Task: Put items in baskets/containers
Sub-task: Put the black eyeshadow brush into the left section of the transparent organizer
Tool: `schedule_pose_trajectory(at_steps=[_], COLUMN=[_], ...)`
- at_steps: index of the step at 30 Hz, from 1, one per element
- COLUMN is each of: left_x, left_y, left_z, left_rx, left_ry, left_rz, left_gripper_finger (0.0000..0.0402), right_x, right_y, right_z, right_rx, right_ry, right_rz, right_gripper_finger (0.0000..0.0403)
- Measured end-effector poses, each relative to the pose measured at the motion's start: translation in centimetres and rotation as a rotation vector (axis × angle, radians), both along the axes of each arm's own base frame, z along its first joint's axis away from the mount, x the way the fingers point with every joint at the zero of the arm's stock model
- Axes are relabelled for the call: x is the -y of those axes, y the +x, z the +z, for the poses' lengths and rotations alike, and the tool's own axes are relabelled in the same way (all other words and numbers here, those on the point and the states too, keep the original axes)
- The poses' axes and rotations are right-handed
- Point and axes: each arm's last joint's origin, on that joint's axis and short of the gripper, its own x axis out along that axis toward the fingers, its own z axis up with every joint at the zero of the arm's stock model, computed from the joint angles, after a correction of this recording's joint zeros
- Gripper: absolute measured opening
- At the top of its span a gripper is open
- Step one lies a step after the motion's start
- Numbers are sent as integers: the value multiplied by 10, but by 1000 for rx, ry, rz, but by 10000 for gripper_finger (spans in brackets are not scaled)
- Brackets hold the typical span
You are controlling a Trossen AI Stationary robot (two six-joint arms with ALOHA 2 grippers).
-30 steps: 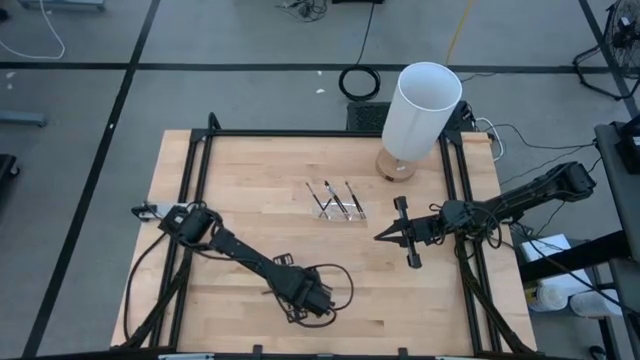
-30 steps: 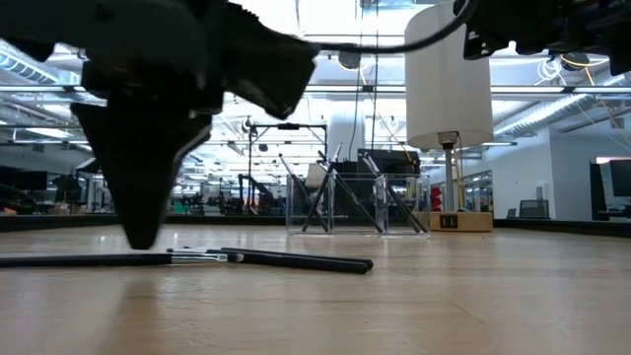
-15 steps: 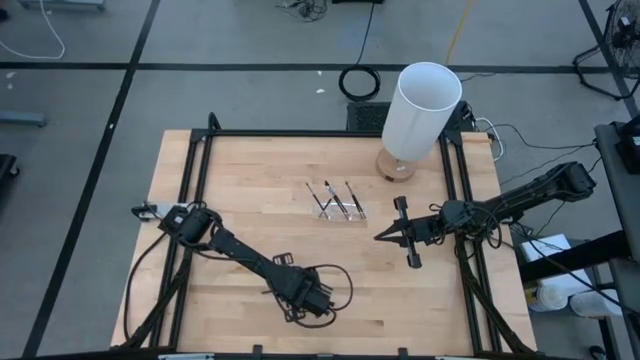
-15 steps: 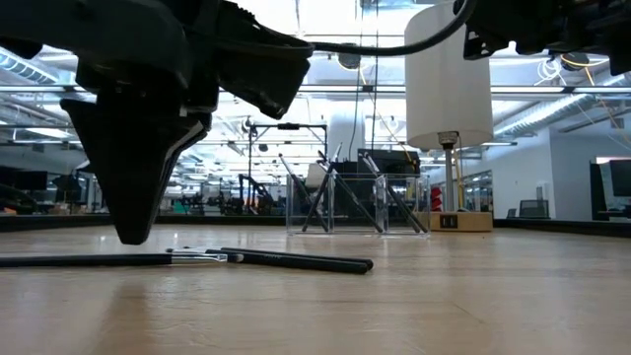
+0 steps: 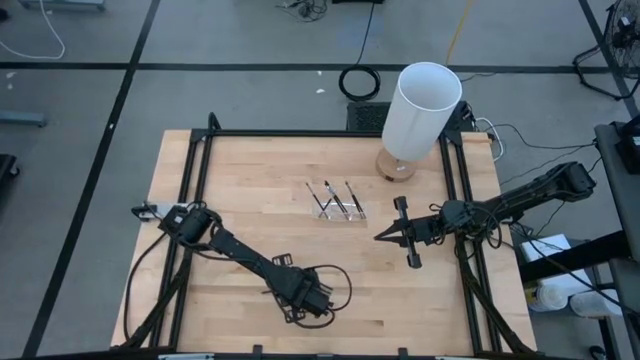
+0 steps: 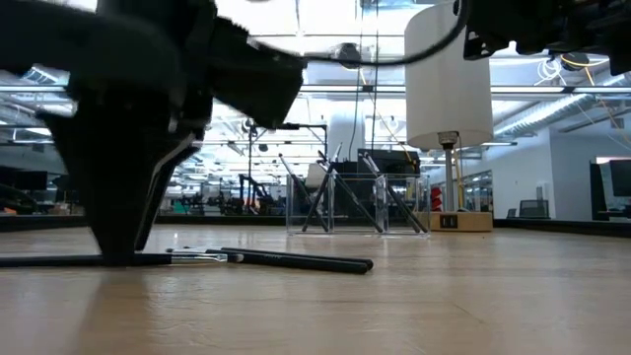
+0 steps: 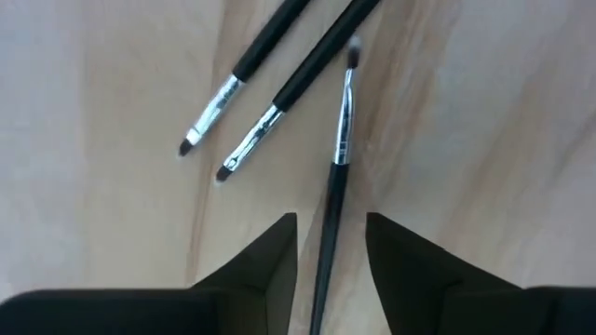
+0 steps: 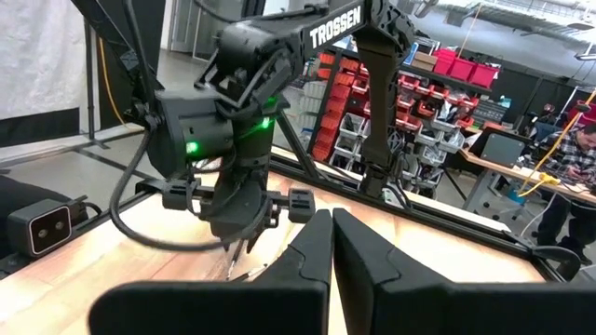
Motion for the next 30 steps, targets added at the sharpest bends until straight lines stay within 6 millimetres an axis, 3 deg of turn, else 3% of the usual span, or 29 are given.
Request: schedule_pose_trajectory(at_steps=[5, 15, 22, 30], left_x=[-1, -5, -4, -3], left_y=[-3, -7, -7, -7], left_z=[-12, -37, -39, -35], left_rx=[12, 56, 64, 63], left_ry=[-43, -114, -131, -102], left_rz=[7, 2, 3, 14], left_gripper_finger=[129, 66, 11, 7], right_x=[0, 0, 0, 0], right_y=[0, 0, 0, 0], right_z=[0, 0, 0, 0], right_rx=[-2, -2, -5, -5], right_ry=[5, 5, 5, 3], right_rz=[2, 2, 2, 2], right_gripper_finger=[0, 0, 0, 0])
